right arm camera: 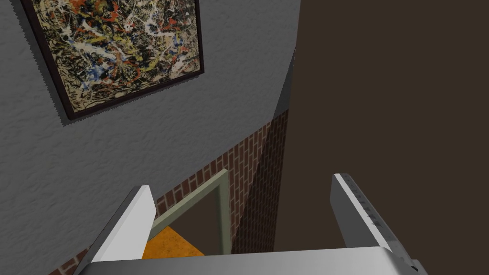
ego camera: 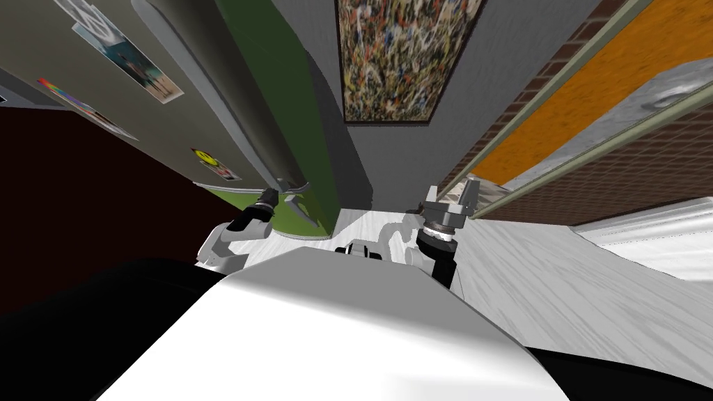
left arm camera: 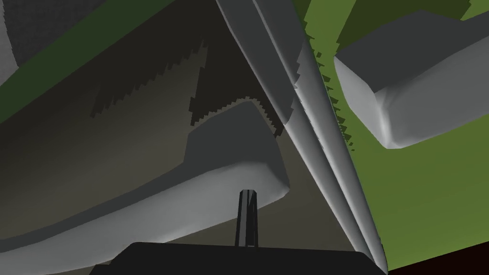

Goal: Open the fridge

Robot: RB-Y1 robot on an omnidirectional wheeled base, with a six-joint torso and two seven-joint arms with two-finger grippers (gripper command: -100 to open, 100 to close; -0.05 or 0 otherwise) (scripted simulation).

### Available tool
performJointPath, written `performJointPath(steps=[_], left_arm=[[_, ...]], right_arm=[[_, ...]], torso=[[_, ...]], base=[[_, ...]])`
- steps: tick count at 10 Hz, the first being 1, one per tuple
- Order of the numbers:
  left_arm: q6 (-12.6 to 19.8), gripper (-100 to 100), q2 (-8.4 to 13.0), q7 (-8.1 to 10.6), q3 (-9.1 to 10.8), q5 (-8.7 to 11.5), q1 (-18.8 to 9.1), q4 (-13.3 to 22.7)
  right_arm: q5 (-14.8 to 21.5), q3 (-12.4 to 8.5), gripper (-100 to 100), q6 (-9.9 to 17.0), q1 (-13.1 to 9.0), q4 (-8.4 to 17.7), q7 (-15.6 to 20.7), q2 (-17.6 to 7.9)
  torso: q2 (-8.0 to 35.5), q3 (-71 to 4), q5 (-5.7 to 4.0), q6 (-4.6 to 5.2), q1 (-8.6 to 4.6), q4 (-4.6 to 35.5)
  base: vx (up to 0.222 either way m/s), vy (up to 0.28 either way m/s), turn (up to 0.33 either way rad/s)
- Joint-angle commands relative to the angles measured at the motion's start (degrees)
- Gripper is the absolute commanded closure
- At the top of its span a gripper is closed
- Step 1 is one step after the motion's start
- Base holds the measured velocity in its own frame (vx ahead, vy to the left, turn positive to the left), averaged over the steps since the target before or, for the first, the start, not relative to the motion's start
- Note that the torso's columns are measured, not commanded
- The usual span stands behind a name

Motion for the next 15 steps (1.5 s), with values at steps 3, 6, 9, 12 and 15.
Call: performJointPath(steps=[3,6,9,12,15], left_arm=[[-1.1,100,1.4,-0.3,-2.47,1.6,1.2,-1.7],[-2.4,100,3.1,-0.66,-5.53,3.5,2.4,-3.7],[-3.2,100,4.2,-0.9,-7.57,4.8,3.2,-5.1],[-4.1,100,5.4,-1.15,-9.62,6.1,4.1,-6.4],[-2.7,-100,5.6,-1.58,-8.43,5.1,3.8,-5.9]], right_arm=[[0.0,0.0,0,0.0,0.0,0.0,0.0,0.0],[0.0,0.0,0,0.0,0.0,0.0,0.0,0.0],[0.0,0.0,0,0.0,0.0,0.0,0.0,0.0],[0.0,0.0,0,0.0,0.0,0.0,0.0,0.0],[0.0,0.0,0,0.0,0.0,0.0,0.0,0.0]], torso=[[0.0,0.0,-0.2,-0.08,-0.57,0.1],[-0.1,0.0,-0.16,-0.07,-0.41,0.0],[-0.3,-0.2,-0.17,-0.07,-0.47,0.0],[-0.2,-0.1,-0.25,-0.07,-0.7,0.0],[-1.2,-0.7,-0.34,-0.05,-1.09,-0.3]], base=[[-0.251,0.161,-0.043],[-0.317,0.193,-0.08],[-0.291,0.219,-0.06],[-0.295,0.167,-0.061],[0.038,-0.005,-0.017]])
